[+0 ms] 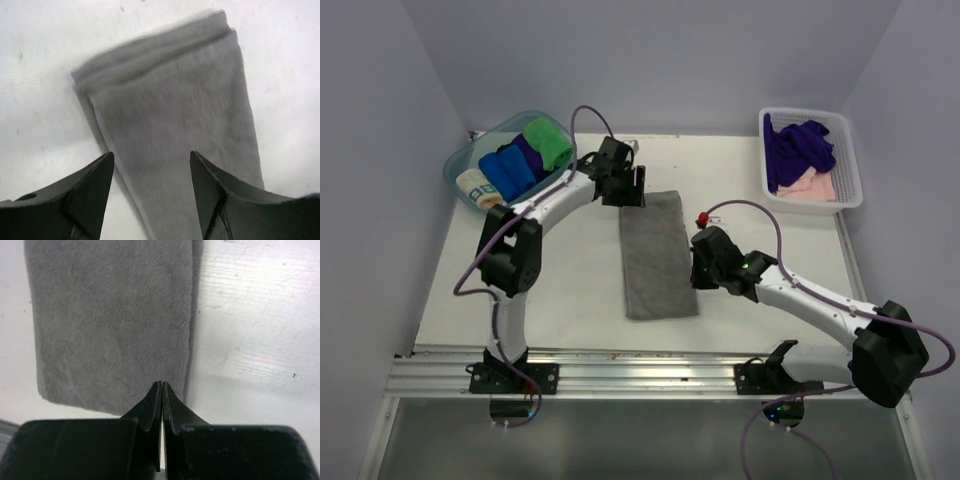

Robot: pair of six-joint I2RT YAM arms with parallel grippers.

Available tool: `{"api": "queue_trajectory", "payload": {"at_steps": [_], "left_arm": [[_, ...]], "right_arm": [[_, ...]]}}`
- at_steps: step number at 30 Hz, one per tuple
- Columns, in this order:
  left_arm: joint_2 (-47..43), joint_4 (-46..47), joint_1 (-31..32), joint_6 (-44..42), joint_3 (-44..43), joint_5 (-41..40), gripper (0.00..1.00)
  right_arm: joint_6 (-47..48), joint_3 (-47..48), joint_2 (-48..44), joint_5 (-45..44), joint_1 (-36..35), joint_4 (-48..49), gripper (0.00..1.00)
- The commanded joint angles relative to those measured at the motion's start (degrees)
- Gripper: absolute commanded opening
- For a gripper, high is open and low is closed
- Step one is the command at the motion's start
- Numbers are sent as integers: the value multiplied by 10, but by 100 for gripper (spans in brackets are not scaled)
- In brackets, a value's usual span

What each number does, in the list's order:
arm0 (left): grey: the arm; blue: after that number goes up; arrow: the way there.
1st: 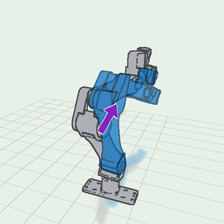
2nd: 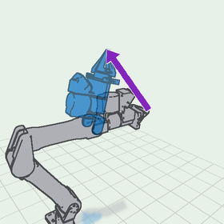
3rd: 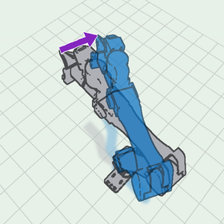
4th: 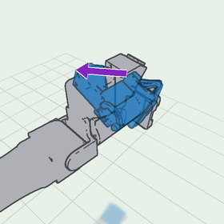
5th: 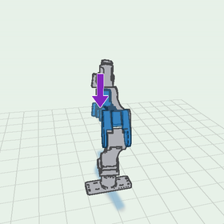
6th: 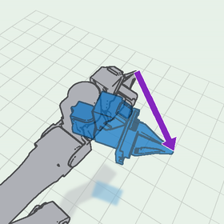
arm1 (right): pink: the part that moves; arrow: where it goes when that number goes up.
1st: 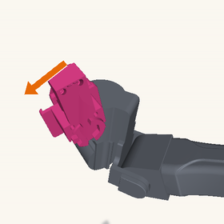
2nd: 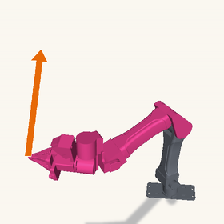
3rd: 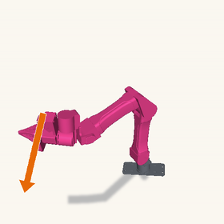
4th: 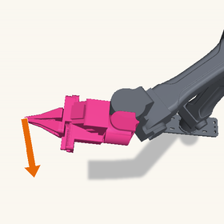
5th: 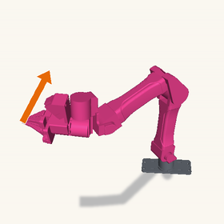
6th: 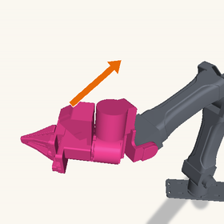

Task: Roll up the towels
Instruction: Fold the towel

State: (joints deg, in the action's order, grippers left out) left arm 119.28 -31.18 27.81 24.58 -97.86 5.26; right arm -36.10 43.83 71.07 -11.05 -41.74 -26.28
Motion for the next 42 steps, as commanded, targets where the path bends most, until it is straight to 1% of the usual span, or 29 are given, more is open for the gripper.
{"api": "queue_trajectory", "payload": {"at_steps": [1, 2, 3, 5, 6, 7, 9, 11, 15, 21, 23, 26, 29, 32, 33, 34, 36, 37, 40, 41, 42], "left_arm": [[-138, 5, 33, 21, 94, -18, 66], [-158, 9, 43, 28, 121, -18, 63], [-198, 16, 48, 35, 175, -23, 61], [-230, 27, 69, 56, 223, -21, 56], [-255, 31, 78, 70, 264, -9, 54], [-265, 39, 86, 78, 283, -3, 52], [-286, 45, 119, 94, 328, 8, 50], [-294, 53, 151, 105, 350, 14, 49], [-308, 79, 182, 132, 405, 48, 47], [-300, 94, 186, 151, 454, 41, 46], [-290, 128, 186, 158, 473, 48, 45], [-260, 147, 188, 162, 486, 56, 43], [-252, 118, 189, 147, 466, 35, 42], [-284, 82, 189, 134, 449, 12, 43], [-303, 74, 189, 131, 445, 7, 44], [-312, 60, 189, 131, 445, 6, 47], [-338, 49, 194, 132, 451, 4, 49], [-345, 43, 199, 135, 456, 4, 50], [-367, 49, 204, 148, 481, 9, 52], [-371, 56, 205, 151, 501, 12, 53], [-377, 64, 205, 157, 513, 21, 53]], "right_arm": [[-18, 9, -22, -8, -26, -48, 0], [-21, 3, -26, -6, -36, -52, 0], [-27, 0, -28, -6, -40, -55, 0], [-34, -7, -30, -1, -54, -56, 0], [-37, -8, -28, 1, -58, -55, 0], [-40, -8, -26, 2, -62, -55, 0], [-46, -9, -19, 4, -73, -54, 0], [-49, -16, -15, 3, -74, -50, 0], [-57, -25, -8, -1, -74, -42, 0], [-58, -40, 13, -2, -74, -21, 0], [-59, -47, 27, -12, -75, -18, 0], [-64, -64, 49, -21, -74, -7, 0], [-65, -67, 55, -11, -76, -3, 0], [-64, -61, 29, -11, -76, -13, 0], [-55, -60, 8, -6, -76, -16, 0], [-51, -58, -3, 1, -76, -13, 0], [-44, -53, -34, 4, -76, -22, 5], [-42, -52, -42, -2, -75, -28, 11], [-31, -52, -61, -11, -76, -37, 24], [-26, -58, -61, -8, -76, -37, 34], [-17, -59, -59, -6, -76, -39, 36]]}}
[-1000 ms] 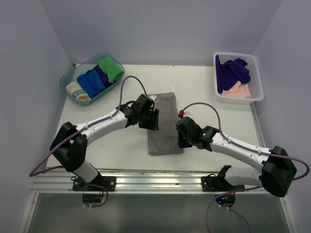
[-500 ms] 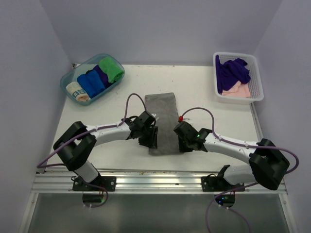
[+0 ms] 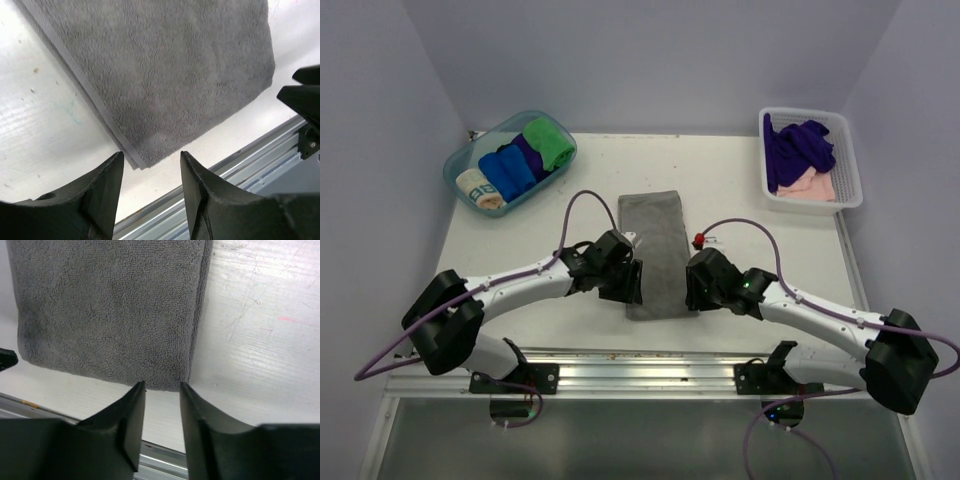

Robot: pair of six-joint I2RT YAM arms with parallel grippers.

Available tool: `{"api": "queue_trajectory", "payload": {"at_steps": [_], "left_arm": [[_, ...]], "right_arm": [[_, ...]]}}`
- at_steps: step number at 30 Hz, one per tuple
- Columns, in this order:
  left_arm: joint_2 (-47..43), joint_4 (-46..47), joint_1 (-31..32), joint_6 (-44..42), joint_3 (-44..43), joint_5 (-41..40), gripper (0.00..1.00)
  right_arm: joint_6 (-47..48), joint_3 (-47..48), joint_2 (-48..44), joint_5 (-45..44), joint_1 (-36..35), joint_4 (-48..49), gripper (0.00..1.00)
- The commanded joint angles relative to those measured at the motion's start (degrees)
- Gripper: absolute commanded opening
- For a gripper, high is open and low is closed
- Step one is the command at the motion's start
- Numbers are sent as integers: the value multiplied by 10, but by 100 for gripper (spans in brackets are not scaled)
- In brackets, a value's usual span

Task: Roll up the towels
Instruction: Fold the towel, then roll the towel

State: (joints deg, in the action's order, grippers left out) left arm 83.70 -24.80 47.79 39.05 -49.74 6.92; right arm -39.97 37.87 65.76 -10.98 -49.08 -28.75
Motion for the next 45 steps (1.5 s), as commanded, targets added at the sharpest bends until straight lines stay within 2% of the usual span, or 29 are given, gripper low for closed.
{"api": "queue_trajectory", "payload": {"at_steps": [1, 4, 7, 21, 23, 27, 29, 33, 41, 45], "left_arm": [[-22, 16, 5, 14, 40, 8, 54], [-21, 33, 7, 18, 64, 10, 51], [-12, 43, 12, 20, 72, 8, 50], [20, 82, 13, 38, 90, 29, 41], [17, 79, 14, 38, 90, 33, 41], [7, 73, 16, 38, 90, 43, 52], [2, 74, 16, 40, 94, 49, 53], [4, 79, 17, 44, 105, 61, 46], [9, 92, 17, 51, 104, 59, 42], [16, 92, 17, 52, 101, 52, 33]], "right_arm": [[26, 0, -2, -7, -1, -17, 41], [39, -9, 8, 4, -2, -11, 46], [47, -21, 17, 14, -1, 3, 48], [51, -56, 35, 36, -1, 52, 48], [52, -58, 36, 37, -2, 55, 47], [53, -57, 43, 39, -1, 67, 43], [53, -55, 47, 40, -1, 71, 41], [54, -54, 50, 41, -1, 77, 38], [50, -55, 48, 39, -1, 77, 34], [49, -57, 49, 38, -1, 78, 26]]}}
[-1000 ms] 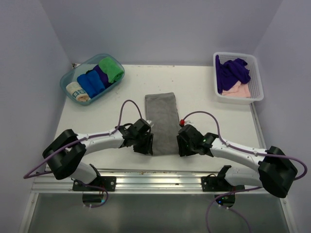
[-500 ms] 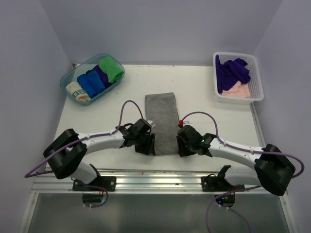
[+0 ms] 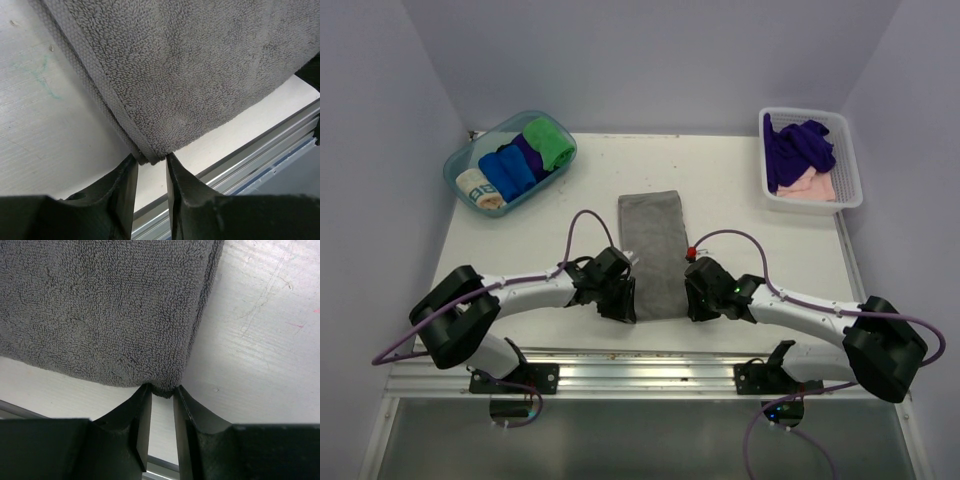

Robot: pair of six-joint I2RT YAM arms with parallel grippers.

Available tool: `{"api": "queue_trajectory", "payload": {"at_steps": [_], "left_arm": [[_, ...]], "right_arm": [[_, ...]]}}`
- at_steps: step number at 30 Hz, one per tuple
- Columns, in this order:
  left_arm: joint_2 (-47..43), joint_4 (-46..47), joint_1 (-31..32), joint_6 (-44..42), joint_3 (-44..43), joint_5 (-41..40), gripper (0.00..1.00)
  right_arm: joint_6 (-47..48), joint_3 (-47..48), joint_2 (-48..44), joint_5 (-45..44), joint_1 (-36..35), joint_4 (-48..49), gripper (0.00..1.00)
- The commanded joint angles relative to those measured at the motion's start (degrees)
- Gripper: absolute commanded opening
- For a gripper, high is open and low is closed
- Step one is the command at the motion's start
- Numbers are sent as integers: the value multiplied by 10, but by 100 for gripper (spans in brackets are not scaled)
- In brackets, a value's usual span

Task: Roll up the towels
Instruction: Roll the towel

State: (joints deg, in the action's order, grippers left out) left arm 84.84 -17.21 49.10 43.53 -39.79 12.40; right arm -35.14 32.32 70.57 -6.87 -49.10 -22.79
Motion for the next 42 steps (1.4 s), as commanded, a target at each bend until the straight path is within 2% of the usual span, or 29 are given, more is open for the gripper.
{"api": "queue_trajectory", "payload": {"at_steps": [1, 5, 7, 8, 12, 24, 33, 42], "left_arm": [[7, 17, 4, 8, -2, -5, 31], [12, 14, 4, 15, -12, -20, 20], [8, 5, 4, 19, -19, -30, 10], [4, 1, 4, 21, -21, -40, 0], [-20, -41, 4, 21, -46, -69, 0], [-50, -80, -13, 16, -111, -102, 0], [-19, -56, -102, -12, -158, -106, 0], [74, -46, -132, -39, -214, -114, 0]], "right_arm": [[0, -2, 1, -3, -1, 19, 25], [-5, -2, -2, -11, -1, 17, 17], [-5, 1, -5, -15, -1, 14, 10], [-4, 4, -10, -15, -1, 9, 8], [2, 21, -24, -25, -1, -12, 0], [29, 107, -32, -90, 2, -52, 0], [66, 171, 56, -96, 57, 1, 0], [87, 237, 167, -82, 100, 32, 0]]}}
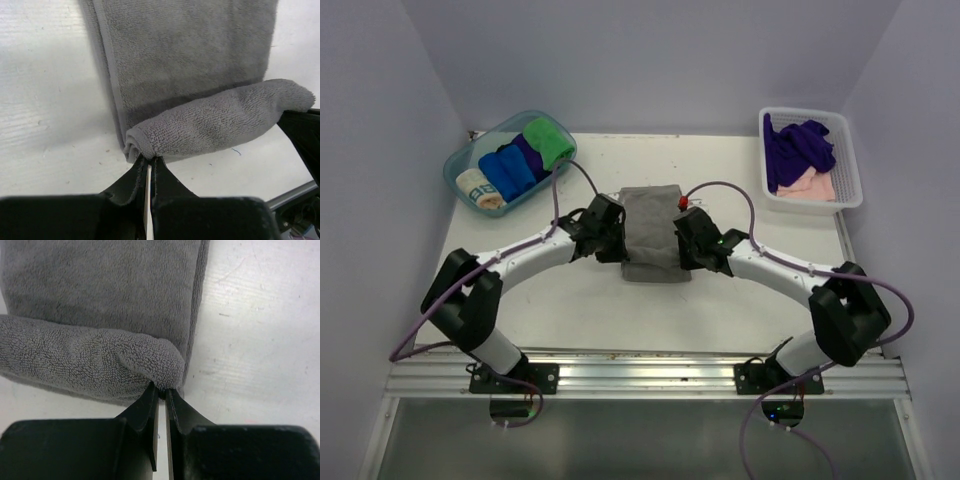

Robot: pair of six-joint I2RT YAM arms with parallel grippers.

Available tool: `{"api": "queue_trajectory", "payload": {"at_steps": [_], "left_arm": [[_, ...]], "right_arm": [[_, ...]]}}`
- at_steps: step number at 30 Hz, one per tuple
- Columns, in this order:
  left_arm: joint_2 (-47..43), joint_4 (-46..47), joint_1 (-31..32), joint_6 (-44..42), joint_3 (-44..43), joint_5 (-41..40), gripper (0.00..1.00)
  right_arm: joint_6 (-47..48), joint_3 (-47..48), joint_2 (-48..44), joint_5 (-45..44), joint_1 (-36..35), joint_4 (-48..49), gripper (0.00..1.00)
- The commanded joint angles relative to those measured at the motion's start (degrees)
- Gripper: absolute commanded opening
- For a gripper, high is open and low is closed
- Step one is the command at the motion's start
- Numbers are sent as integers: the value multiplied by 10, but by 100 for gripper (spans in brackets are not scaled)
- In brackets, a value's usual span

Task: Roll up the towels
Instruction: Roll the towel

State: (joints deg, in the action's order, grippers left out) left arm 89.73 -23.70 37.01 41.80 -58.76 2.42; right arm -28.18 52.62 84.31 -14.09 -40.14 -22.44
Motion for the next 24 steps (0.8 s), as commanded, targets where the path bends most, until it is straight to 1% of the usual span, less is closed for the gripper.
{"api": "queue_trajectory", "payload": {"at_steps": [1, 5, 7, 8, 9, 10, 11, 13, 14, 15, 17, 19, 20, 23, 24], "left_arm": [[43, 20, -14, -22, -28, -14, 0], [81, 15, -28, -22, -43, -21, 0], [91, 9, -32, -18, -49, -22, 6], [91, 1, -34, -17, -51, -42, 17], [86, -5, -34, -16, -57, -48, 25], [82, -10, -34, -15, -59, -53, 43], [75, -20, -34, -15, -59, -69, 52], [43, -28, -34, -10, -58, -84, 62], [30, -29, -34, -9, -56, -93, 61], [2, -28, -34, -7, -47, -95, 59], [-25, -6, -34, 1, -31, -84, 49], [-55, 26, -34, 6, 0, -56, 43], [-61, 59, -34, 12, 8, -14, 40], [-54, 120, -32, 24, 36, 48, 38], [-35, 128, -33, 26, 38, 55, 37]], "right_arm": [[20, 38, 40, -11, 12, 29, 0], [16, 54, 87, -4, 20, 42, 0], [11, 60, 107, 1, 23, 43, 0], [9, 63, 112, 1, 25, 42, 0], [7, 66, 117, 2, 25, 41, 0], [2, 69, 126, -5, 26, 37, 0], [1, 71, 129, -7, 26, 33, 0], [-6, 71, 132, -10, 27, 32, 0], [-7, 70, 132, -12, 26, 29, 0], [-9, 71, 133, -13, 26, 28, 0], [-13, 71, 133, -14, 27, 25, 0], [-17, 71, 135, -16, 29, 23, 0], [-18, 72, 137, -16, 29, 20, 0], [-26, 74, 137, -20, 30, 12, 0], [-28, 72, 133, -20, 30, 10, 0]]}}
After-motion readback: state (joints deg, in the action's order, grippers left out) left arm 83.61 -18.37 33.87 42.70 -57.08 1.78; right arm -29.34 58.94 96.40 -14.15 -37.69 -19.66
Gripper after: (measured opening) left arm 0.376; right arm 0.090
